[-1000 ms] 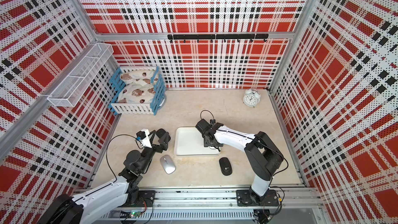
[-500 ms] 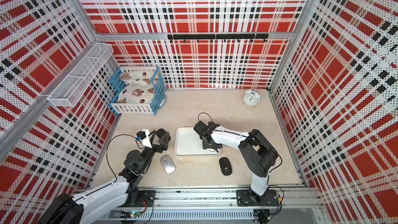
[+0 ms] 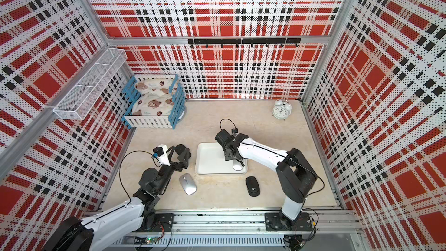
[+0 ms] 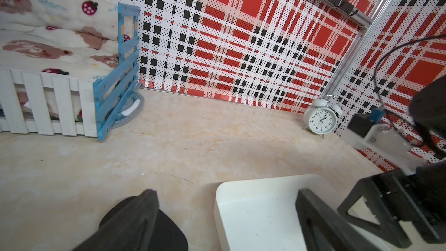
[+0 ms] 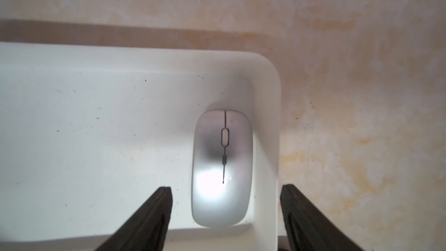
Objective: Put the mouse in the storage box
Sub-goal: Place the mouse in the storage box, then pick up the mouse from the center of the board.
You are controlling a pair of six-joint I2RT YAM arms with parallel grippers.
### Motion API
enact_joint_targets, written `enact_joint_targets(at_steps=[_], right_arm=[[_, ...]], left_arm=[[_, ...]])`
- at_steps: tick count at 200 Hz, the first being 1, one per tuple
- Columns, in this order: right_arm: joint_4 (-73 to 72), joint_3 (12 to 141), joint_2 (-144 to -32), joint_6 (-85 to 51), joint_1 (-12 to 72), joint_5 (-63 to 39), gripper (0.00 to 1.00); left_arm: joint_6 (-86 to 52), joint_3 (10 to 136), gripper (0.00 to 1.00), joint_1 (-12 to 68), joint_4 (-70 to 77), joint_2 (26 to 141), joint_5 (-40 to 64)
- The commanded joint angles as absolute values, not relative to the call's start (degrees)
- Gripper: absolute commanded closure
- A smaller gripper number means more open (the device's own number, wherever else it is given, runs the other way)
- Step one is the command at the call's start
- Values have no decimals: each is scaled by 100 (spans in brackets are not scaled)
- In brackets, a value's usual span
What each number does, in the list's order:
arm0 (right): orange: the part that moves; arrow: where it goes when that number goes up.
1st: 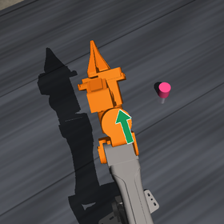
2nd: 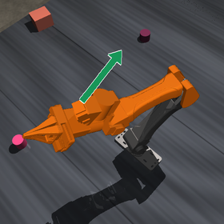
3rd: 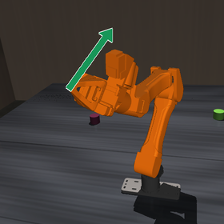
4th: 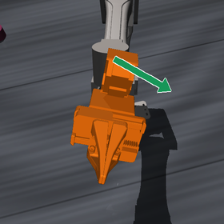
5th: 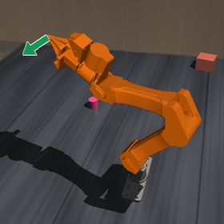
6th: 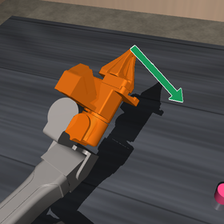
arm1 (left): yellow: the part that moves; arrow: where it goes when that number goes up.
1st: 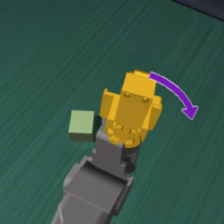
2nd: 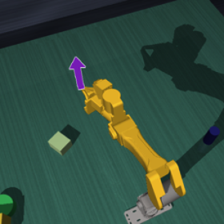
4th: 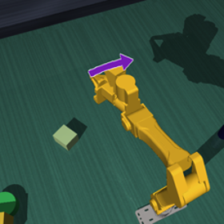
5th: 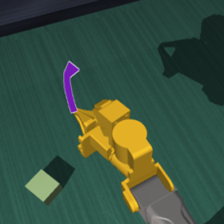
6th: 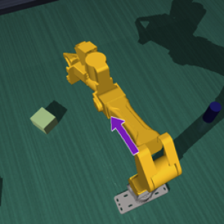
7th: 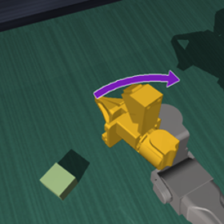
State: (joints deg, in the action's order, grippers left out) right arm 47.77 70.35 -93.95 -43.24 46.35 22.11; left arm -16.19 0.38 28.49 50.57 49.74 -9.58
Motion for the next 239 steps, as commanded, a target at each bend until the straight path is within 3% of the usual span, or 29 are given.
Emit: enact_joint_targets(at_steps=[1,31,59,161,182,216,239], right_arm=[[5060,6573,-8127,-3705,4663,2242,17],[4689,4924,-6465,-3931,4716,757,17],[4836,3912,-5759,-4873,5212,764,18],[3489,3083,-7005,-5227,5444,1102,19],[3501,3167,-7301,-5195,5444,1145,27],[4181,3672,-7234,-5047,5446,1476,59],[5385,4491,-6778,-4894,5446,2198,63]], left_arm=[[-1521,-241,5,2876,5175,4930,-985],[-1503,-211,5,2881,5169,4997,-981],[-1468,-153,5,2917,5169,5117,-1028],[-1439,-115,5,2971,5164,5182,-1057],[-1433,-108,5,2980,5153,5206,-1050],[-1440,-100,5,2980,5150,5221,-1073],[-1441,-105,5,2980,5150,5213,-1095]])
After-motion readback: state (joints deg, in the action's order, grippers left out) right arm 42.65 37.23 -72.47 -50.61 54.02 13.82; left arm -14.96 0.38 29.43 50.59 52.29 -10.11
